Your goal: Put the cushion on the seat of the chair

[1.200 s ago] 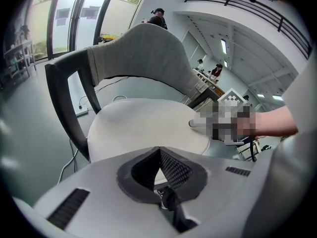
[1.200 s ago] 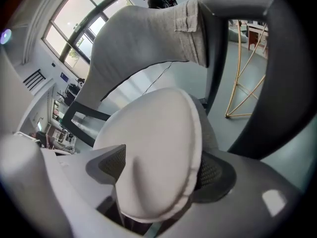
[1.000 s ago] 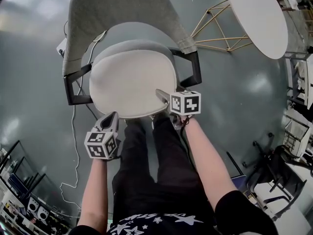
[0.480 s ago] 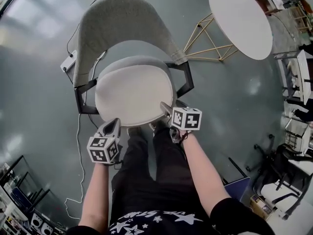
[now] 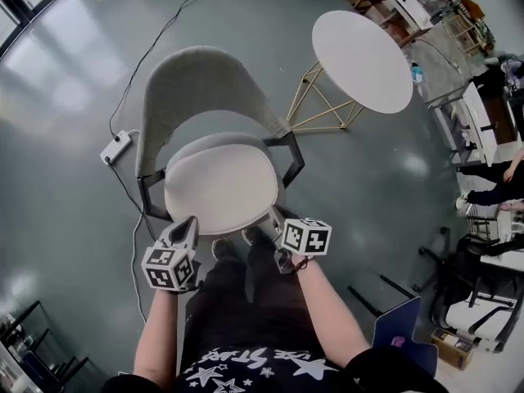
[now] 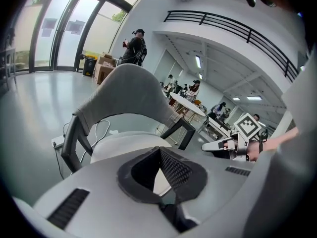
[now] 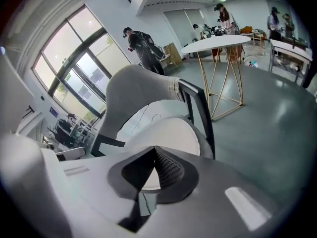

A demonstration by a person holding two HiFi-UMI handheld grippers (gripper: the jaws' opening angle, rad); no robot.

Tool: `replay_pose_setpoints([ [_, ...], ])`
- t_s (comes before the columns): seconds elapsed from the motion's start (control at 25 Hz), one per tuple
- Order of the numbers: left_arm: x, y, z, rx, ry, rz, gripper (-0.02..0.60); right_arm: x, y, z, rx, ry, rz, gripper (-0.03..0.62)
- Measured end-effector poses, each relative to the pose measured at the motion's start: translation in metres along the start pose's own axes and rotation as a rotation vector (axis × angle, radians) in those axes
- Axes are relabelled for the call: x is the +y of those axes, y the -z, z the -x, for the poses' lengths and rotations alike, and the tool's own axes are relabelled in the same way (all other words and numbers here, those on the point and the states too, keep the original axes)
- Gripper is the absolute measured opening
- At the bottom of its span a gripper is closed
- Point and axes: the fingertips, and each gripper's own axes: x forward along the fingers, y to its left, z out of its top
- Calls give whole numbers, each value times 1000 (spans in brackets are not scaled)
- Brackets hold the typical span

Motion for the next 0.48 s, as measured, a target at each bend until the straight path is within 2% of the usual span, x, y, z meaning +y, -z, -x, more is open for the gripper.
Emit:
replay_pose_setpoints([
  [0.08, 2, -6, 6, -11, 14, -8, 9, 14, -1, 13, -17, -21, 9, 3],
  [0.24, 1, -14, 17, -9, 37, -45, 9, 42, 4, 36, -12, -63, 98, 3],
  [0.36, -5, -28, 31, -36, 39, -61, 9, 60, 4, 53, -6, -92, 158, 3],
  [0.48, -12, -41, 44, -71, 27, -66, 9, 73, -4, 61, -16, -134, 167, 3],
])
